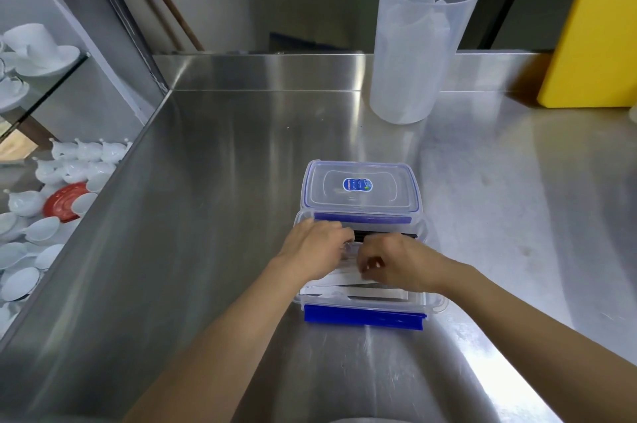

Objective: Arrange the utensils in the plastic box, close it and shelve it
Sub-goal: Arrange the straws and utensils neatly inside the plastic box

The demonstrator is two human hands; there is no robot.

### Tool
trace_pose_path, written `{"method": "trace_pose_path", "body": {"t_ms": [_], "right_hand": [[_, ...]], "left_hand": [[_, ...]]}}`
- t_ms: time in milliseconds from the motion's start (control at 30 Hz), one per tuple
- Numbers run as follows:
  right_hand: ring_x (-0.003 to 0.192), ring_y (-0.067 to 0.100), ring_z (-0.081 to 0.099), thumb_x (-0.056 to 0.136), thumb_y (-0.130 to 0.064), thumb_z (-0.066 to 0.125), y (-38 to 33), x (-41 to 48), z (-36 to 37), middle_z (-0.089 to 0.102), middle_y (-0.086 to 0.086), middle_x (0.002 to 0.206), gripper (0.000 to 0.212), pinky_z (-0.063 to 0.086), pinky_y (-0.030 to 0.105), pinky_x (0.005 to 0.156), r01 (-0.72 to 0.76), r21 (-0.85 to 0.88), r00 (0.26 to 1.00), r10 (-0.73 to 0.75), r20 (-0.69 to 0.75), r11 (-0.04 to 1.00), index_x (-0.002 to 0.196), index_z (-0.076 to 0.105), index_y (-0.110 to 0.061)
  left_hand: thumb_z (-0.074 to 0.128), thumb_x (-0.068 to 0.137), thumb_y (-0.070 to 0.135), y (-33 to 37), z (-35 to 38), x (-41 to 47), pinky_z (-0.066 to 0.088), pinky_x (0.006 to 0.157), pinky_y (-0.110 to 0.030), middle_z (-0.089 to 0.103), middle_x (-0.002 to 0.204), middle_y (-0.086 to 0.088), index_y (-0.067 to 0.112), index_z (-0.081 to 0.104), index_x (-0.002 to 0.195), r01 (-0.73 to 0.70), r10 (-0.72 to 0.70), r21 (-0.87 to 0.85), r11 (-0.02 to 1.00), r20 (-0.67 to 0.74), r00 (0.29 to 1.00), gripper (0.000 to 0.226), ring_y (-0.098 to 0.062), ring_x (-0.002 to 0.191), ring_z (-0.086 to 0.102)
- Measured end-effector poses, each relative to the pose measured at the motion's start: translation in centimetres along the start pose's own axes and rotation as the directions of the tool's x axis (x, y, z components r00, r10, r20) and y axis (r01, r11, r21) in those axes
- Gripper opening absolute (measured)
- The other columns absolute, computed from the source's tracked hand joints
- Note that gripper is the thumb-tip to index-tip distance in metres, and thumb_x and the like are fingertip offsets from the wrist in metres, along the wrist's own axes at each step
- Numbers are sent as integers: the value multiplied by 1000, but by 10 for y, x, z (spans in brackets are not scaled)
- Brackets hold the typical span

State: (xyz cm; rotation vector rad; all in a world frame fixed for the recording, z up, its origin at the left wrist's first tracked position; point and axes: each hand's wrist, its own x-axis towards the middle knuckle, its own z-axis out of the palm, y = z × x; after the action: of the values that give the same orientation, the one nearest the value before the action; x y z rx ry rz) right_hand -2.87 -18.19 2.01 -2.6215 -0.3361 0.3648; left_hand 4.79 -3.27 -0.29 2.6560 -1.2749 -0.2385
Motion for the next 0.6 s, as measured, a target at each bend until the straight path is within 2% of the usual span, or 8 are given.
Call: {"method": "trace_pose_path", "body": {"t_ms": [67,133,233,367,500,600], "right_hand": [[81,13,57,86,-18,61,-5,1,2,70,4,103,18,48,17,73,-49,85,977,30,212,995,100,69,-10],[83,11,56,88,-20,58,-6,6,9,70,4,106,21,45,13,73,-75,103,955,42,293,992,104,69,-12],[82,15,57,88,-23,55,-5,13,18,72,6,105,23,50,26,80,-88,54,941,65,331,995,102,70,-12],[84,26,63,87,-25,54,-6,15,22,73,10,99,25,55,38,81,-92,-45,932,102,348,995,96,71,-9],[81,25,60,85,-27,53,-6,15,19,69,8,90,24,55,39,80,-117,-96,935,142,325,988,91,68,-10],[75,23,54,84,-27,53,-5,12,13,64,8,84,21,49,35,72,-130,-111,952,155,264,985,85,64,-9]], "left_hand": [[53,94,26,0,0,0,42,93,-34,66,113,2,22,60,115,5,-4,-30,1000,24,1000,23,-18,103,60],[50,95,27,0,0,1,40,96,-35,65,116,1,22,60,116,10,-9,-40,999,37,999,24,-18,104,59],[45,97,23,-2,-1,2,38,95,-35,63,115,0,20,62,116,7,-5,-38,999,40,999,25,-17,103,58],[43,98,17,-3,-3,2,38,97,-36,62,117,0,18,63,115,18,-16,-90,996,23,1000,26,-19,106,56],[46,97,20,-5,-10,-1,42,92,-32,61,117,2,17,62,114,32,-32,-243,969,4,999,24,-17,106,56],[55,92,28,-7,-17,-7,50,87,-31,64,111,6,21,64,109,34,-20,-356,934,42,999,21,-11,99,58]]}}
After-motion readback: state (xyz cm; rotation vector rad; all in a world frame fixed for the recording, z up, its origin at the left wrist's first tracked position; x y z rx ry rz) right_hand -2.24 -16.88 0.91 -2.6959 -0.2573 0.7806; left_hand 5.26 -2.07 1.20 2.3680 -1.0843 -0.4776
